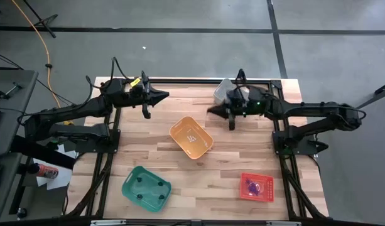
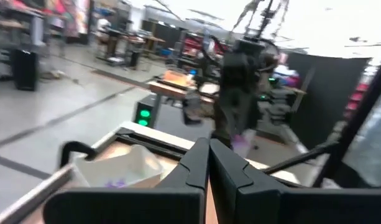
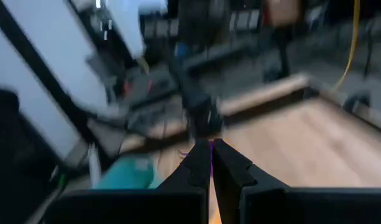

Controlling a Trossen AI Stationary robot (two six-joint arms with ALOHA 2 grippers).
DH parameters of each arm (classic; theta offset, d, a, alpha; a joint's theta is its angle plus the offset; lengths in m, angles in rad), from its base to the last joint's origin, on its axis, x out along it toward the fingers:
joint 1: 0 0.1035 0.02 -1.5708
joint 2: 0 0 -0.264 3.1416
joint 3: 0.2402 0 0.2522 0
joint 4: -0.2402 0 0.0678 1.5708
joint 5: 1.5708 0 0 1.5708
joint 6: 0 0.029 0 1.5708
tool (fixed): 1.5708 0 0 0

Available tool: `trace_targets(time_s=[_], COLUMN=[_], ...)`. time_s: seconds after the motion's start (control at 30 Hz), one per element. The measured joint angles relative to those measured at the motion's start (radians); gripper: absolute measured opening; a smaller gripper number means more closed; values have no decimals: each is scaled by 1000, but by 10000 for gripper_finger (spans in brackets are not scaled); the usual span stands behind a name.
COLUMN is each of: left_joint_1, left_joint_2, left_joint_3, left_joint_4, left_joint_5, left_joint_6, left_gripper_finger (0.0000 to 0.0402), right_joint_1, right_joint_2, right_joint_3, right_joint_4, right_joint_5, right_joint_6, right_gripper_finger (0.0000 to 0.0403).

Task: Sort Halloween decoration
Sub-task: Put the purple witch hat toy into the white bin

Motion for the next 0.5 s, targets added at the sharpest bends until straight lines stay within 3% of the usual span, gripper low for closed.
trace_targets(time_s=[0.13,0.33,0.5], left_joint_1=[-1,-2,-2], left_joint_2=[64,150,171], left_joint_3=[44,133,149], left_joint_4=[21,21,13], left_joint_5=[82,159,165], left_joint_6=[-11,56,62], left_gripper_finger=[0,0,0], right_joint_1=[-20,-28,-28], right_joint_2=[0,0,0], right_joint_3=[1,1,1], right_joint_4=[127,163,163], right_joint_5=[25,60,62], right_joint_6=[-19,-52,-68], right_gripper_finger=[0,0,0])
